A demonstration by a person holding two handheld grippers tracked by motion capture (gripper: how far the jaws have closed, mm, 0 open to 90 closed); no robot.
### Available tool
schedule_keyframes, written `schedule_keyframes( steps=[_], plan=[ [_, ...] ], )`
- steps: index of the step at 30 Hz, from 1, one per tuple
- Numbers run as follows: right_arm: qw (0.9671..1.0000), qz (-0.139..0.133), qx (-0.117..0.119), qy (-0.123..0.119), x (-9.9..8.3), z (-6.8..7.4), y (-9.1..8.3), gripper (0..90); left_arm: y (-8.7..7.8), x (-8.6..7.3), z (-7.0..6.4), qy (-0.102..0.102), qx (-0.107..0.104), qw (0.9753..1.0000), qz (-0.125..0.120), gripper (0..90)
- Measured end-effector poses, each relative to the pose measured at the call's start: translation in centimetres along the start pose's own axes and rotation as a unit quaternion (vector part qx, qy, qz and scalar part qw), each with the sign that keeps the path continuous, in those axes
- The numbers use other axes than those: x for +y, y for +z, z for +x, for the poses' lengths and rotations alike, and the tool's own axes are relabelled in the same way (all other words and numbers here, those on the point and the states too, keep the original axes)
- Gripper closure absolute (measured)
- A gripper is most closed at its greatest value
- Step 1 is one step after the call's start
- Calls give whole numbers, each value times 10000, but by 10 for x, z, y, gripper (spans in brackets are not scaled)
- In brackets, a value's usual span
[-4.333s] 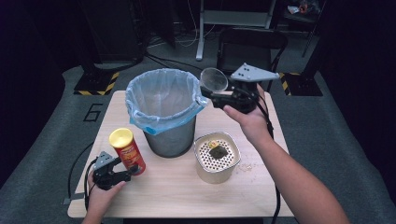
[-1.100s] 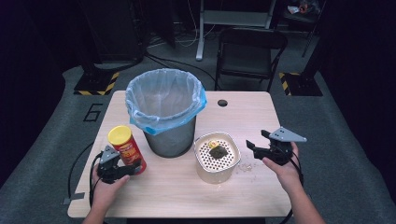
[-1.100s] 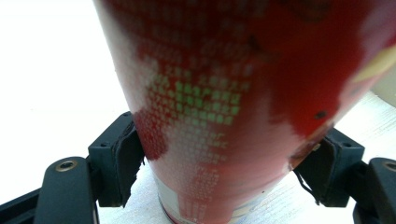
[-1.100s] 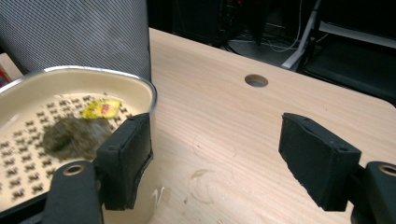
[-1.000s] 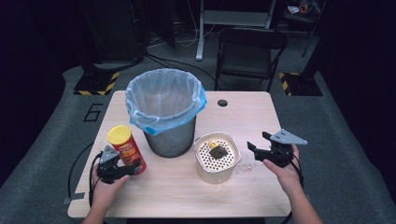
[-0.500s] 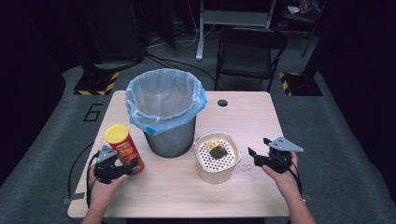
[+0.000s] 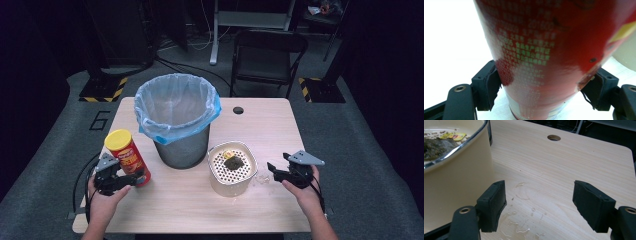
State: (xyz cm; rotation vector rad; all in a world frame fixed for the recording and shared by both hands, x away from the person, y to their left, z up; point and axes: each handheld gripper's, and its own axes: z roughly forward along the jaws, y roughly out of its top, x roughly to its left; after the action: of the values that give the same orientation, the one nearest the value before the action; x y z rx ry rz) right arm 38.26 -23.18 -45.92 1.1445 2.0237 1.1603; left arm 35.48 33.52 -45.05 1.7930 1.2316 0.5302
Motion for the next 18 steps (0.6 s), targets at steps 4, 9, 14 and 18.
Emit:
schedule_keyframes(
  steps=[4, 9, 14, 18],
  plan=[
    [10000, 48, 11, 63, -3, 0, 0, 265, -8, 9, 1, -10, 7, 10000, 27, 241],
    [9999, 82, 7, 61, -4, 0, 2, 265, -17, 24, 0, 48, 100, 9999, 5, 241],
    [9999, 111, 21, 21, -5, 0, 3, 265, -24, 39, 2, 75, 174, 9998, -30, 241],
    [9999, 132, 21, 42, -6, 0, 3, 265, -28, 52, 3, 95, 178, 9998, -40, 241]
  ],
)
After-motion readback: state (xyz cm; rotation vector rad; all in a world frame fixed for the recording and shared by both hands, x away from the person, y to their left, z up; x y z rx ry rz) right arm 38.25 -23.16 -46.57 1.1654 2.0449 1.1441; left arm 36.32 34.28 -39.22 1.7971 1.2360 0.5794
